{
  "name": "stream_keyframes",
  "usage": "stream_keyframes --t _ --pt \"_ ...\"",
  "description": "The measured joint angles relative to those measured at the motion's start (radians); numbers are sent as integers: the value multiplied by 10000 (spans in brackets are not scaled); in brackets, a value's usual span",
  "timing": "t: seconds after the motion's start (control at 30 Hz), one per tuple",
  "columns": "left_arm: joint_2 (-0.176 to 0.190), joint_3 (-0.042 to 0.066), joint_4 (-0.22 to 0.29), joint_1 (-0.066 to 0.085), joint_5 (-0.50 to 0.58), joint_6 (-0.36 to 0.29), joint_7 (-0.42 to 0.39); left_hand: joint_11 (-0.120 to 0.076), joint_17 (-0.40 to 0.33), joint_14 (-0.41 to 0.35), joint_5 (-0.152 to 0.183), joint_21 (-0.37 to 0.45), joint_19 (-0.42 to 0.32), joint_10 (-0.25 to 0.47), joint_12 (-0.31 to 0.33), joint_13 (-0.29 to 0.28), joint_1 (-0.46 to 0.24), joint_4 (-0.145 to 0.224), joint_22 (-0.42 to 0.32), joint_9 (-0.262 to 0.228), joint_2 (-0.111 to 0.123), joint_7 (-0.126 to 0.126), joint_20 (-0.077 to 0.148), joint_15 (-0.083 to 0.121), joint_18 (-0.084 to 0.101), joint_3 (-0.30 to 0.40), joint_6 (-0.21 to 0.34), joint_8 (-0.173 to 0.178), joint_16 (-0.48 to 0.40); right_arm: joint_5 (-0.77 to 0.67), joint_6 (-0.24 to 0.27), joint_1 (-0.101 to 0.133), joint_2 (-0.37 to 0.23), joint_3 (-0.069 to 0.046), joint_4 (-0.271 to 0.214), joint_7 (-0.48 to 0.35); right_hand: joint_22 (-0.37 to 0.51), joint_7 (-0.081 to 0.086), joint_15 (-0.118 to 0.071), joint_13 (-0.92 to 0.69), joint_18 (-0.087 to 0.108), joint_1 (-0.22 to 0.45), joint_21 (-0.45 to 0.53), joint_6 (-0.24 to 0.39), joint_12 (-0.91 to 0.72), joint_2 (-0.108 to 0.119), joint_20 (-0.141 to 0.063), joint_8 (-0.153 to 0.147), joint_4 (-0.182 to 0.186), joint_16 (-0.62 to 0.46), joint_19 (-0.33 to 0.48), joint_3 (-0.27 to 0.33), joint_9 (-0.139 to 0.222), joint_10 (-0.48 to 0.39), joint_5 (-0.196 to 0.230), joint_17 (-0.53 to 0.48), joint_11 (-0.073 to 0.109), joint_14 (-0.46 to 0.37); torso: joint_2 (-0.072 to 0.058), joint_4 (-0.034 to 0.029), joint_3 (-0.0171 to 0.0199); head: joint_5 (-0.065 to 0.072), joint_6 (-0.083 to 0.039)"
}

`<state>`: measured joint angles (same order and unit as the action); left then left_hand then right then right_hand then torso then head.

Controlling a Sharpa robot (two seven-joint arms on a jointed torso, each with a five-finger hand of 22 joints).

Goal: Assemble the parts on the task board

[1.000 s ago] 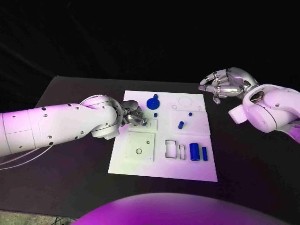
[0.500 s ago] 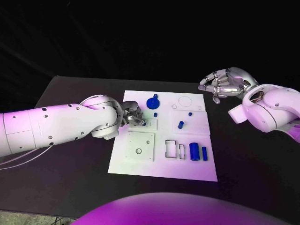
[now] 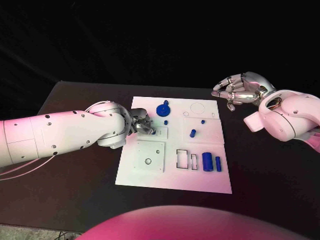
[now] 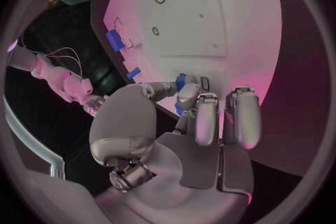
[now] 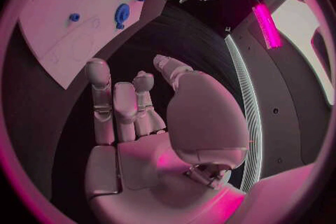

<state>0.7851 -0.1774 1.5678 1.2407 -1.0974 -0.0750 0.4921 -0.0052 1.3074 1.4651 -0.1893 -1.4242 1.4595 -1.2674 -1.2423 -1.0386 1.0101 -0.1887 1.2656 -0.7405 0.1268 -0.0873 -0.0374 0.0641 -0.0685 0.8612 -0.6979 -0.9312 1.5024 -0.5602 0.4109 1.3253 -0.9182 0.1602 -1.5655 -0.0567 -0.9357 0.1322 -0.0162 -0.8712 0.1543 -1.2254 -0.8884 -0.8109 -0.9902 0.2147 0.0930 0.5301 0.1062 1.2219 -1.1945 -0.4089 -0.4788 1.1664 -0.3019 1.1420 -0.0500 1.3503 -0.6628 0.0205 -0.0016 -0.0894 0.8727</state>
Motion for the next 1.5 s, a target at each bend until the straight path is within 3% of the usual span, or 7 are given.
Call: stream_keyframes --t 0.73,0.77,1.0,1.17,1.23,1.5 --pt "-70 9 -71 11 132 91 108 -76 0 22 -187 0 0 -76 0 -37 -315 3 31 14 -4 53 -1 22 0 3 -94 -153 0 -2 -2 -1 -6 0 -4 3 0 0 0 -1 -1 0 0 0 0 0 0 0 27 0 0 -27 11 0 0 -12 0 0 0 -2 -5 19 -1" --pt "-78 9 -79 11 154 91 111 -90 0 37 -189 0 0 -90 0 -36 -397 344 44 23 3 54 -1 37 0 344 -95 -161 0 -2 -2 -1 -6 0 -4 3 0 0 0 -1 -1 0 0 0 0 0 0 0 27 0 0 -27 11 0 0 -12 0 0 0 -2 -5 20 -1" --pt "-103 9 -111 11 271 89 133 -126 0 1 -188 0 37 -196 -41 -35 -701 432 80 50 18 75 36 74 -1 257 -139 -267 0 -3 -3 -1 -3 0 -4 5 0 0 0 -1 -1 0 0 0 0 0 0 0 28 0 0 -27 11 0 0 -12 0 0 4 -2 2 27 -1" --pt "-122 9 -130 11 327 87 145 -127 0 6 -133 0 37 -197 -41 -35 -843 459 95 101 52 237 35 79 0 232 -229 -291 0 -3 -8 -1 4 0 0 6 0 0 0 -2 0 0 0 0 0 0 0 0 27 0 0 -27 11 0 0 -12 0 0 5 -1 2 34 -1" --pt "-129 8 -137 11 346 87 149 -127 0 37 -92 0 37 -197 -41 -35 -986 802 95 145 65 255 35 111 -1 549 -246 -291 0 -3 -11 -2 3 0 1 7 0 0 0 -1 0 0 0 0 0 0 0 0 27 0 0 -27 11 0 0 -11 0 0 5 0 2 37 -1" --pt "-150 8 -173 12 404 86 165 -126 0 2 -79 0 74 -197 -40 -34 -1103 829 103 198 104 269 71 146 -1 522 -262 -295 0 -3 -24 -3 3 0 2 11 0 0 0 -2 -1 0 0 0 0 0 0 0 27 0 0 -27 10 0 0 -11 0 0 8 0 2 53 -1"
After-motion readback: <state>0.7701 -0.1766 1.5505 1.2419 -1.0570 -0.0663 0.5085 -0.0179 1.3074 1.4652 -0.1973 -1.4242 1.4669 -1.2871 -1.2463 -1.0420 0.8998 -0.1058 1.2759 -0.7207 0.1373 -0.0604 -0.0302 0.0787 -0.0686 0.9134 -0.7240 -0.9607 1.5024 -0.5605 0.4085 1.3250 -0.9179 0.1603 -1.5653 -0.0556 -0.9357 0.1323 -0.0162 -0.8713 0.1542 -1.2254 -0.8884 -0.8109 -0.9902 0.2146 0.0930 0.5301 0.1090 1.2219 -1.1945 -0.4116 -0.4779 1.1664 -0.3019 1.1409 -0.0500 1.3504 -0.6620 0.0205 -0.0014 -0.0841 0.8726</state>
